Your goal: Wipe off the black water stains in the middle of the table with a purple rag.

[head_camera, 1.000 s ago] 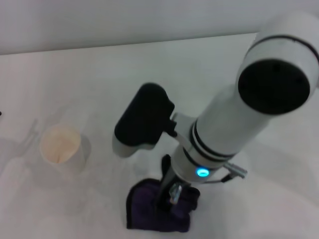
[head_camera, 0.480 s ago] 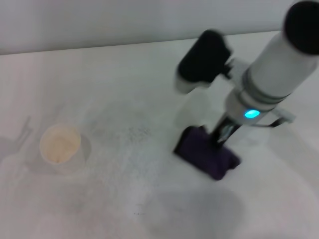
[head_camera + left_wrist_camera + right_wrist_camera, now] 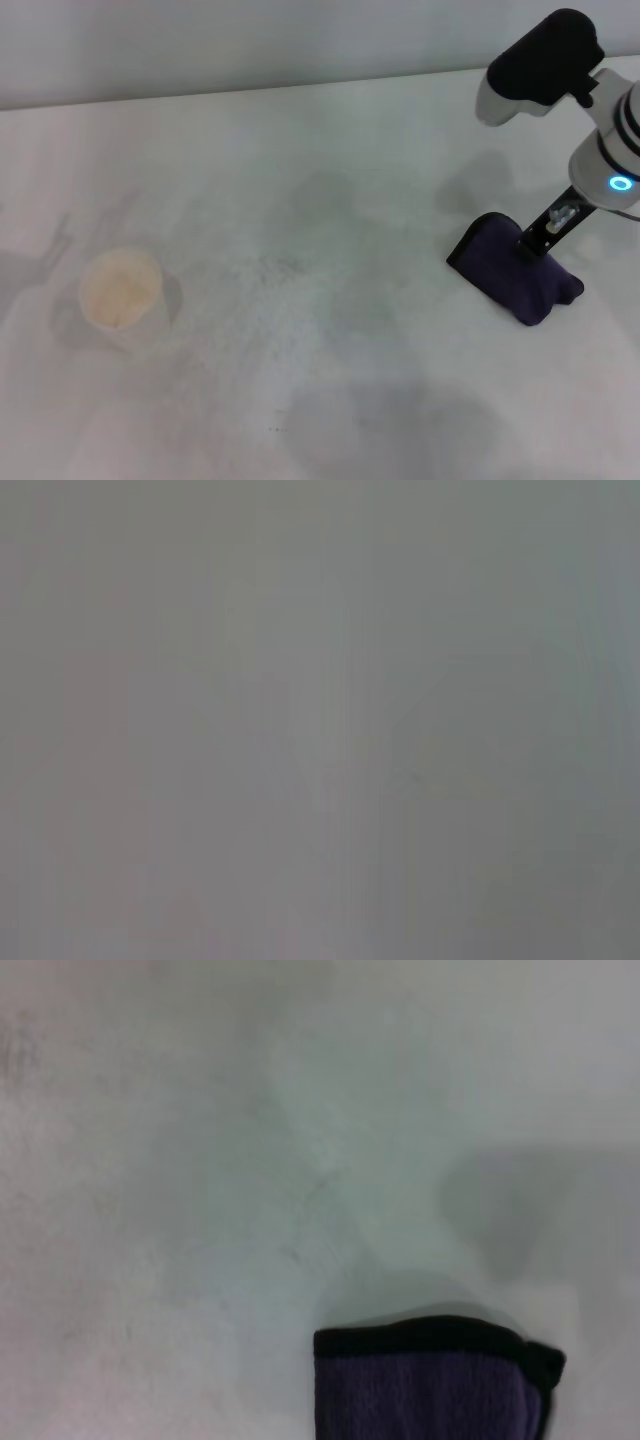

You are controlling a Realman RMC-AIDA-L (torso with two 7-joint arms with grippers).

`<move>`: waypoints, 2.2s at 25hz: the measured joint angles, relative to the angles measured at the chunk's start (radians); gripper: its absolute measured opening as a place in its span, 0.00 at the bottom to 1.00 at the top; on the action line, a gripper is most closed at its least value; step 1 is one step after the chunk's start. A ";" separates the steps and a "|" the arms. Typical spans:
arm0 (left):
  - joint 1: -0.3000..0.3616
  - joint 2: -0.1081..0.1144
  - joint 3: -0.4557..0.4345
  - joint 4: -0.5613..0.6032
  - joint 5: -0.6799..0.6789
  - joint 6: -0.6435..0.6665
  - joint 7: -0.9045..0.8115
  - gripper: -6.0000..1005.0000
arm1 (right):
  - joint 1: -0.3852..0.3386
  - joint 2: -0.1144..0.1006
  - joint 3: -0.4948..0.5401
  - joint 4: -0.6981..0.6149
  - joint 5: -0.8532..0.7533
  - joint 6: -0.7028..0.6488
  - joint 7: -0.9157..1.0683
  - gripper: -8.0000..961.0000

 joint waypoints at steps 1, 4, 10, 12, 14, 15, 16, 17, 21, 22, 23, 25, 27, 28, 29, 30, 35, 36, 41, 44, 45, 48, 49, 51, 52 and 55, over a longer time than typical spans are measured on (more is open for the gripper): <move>-0.006 0.000 0.000 -0.001 0.000 0.006 0.000 0.87 | -0.007 0.001 0.001 -0.003 0.000 -0.007 -0.012 0.19; -0.024 0.000 0.000 -0.004 -0.001 0.017 0.000 0.87 | -0.016 0.002 0.002 0.010 0.000 -0.030 -0.029 0.21; -0.049 0.000 0.000 -0.009 -0.009 0.025 0.001 0.87 | -0.007 -0.001 0.031 0.078 -0.002 -0.026 -0.030 0.24; -0.050 0.000 0.000 -0.009 -0.009 0.027 0.001 0.87 | -0.011 -0.001 0.035 0.073 0.003 -0.027 -0.033 0.25; -0.049 0.000 0.001 -0.009 -0.010 0.028 0.001 0.87 | -0.016 0.000 0.048 0.068 0.005 -0.027 -0.038 0.26; -0.047 0.000 0.002 -0.010 -0.009 0.028 0.001 0.87 | -0.019 0.000 0.058 0.063 0.005 -0.024 -0.040 0.27; -0.045 0.000 0.002 -0.010 -0.009 0.028 0.001 0.87 | -0.023 0.000 0.070 0.056 0.007 -0.021 -0.043 0.27; -0.042 0.000 0.002 -0.012 -0.009 0.028 0.001 0.87 | -0.030 0.000 0.083 0.042 0.013 -0.018 -0.045 0.28; -0.032 0.000 0.005 -0.013 -0.009 0.027 0.001 0.87 | -0.045 -0.001 0.157 -0.025 0.051 0.013 -0.085 0.34; -0.029 -0.001 0.005 -0.013 -0.009 0.023 0.001 0.87 | -0.046 -0.001 0.182 -0.041 0.064 0.025 -0.103 0.36; -0.026 -0.001 0.003 -0.013 -0.009 0.020 0.001 0.87 | -0.046 -0.001 0.198 -0.052 0.070 0.030 -0.113 0.37; -0.023 -0.001 0.001 -0.013 -0.009 0.016 0.001 0.87 | -0.048 -0.002 0.240 -0.079 0.081 0.035 -0.142 0.40; -0.023 -0.002 0.000 -0.013 -0.009 0.019 0.001 0.87 | -0.051 -0.002 0.289 -0.096 0.086 0.028 -0.176 0.40; -0.024 -0.002 0.000 -0.013 -0.009 0.022 0.001 0.87 | -0.051 -0.001 0.316 -0.095 0.093 0.012 -0.197 0.40; -0.024 -0.002 0.000 -0.013 -0.009 0.022 0.001 0.87 | -0.052 -0.001 0.340 -0.089 0.103 -0.005 -0.220 0.40; -0.029 -0.002 0.000 -0.013 -0.009 0.030 0.001 0.87 | -0.054 -0.001 0.400 -0.056 0.147 -0.056 -0.276 0.40; -0.034 0.000 0.000 -0.006 -0.024 0.032 0.002 0.87 | -0.056 -0.002 0.540 0.053 0.257 -0.148 -0.444 0.40; -0.036 0.000 0.000 -0.005 -0.029 0.033 0.002 0.87 | -0.056 -0.003 0.578 0.082 0.286 -0.163 -0.489 0.40; -0.056 0.000 0.000 -0.011 -0.043 0.043 0.001 0.87 | -0.071 -0.005 0.819 0.239 0.484 -0.231 -0.756 0.41; -0.068 0.000 0.000 -0.011 -0.060 0.059 0.001 0.87 | -0.094 -0.009 0.955 0.349 0.662 -0.243 -0.964 0.41; -0.074 0.000 0.000 -0.011 -0.070 0.063 0.000 0.87 | -0.105 -0.012 0.994 0.387 0.724 -0.244 -1.042 0.41; -0.088 0.000 0.002 -0.012 -0.087 0.066 -0.002 0.87 | -0.141 -0.014 1.075 0.487 0.895 -0.248 -1.240 0.41; -0.092 0.000 0.002 -0.012 -0.087 0.066 -0.002 0.87 | -0.150 -0.014 1.090 0.513 0.940 -0.249 -1.291 0.41; -0.098 -0.001 0.001 -0.012 -0.088 0.067 -0.002 0.87 | -0.168 -0.014 1.121 0.579 1.041 -0.257 -1.404 0.41; -0.100 -0.001 0.000 -0.012 -0.088 0.067 -0.002 0.87 | -0.174 -0.013 1.132 0.612 1.093 -0.267 -1.462 0.41; -0.106 -0.003 0.002 -0.013 -0.088 0.067 -0.002 0.87 | -0.186 -0.009 1.150 0.701 1.211 -0.302 -1.633 0.41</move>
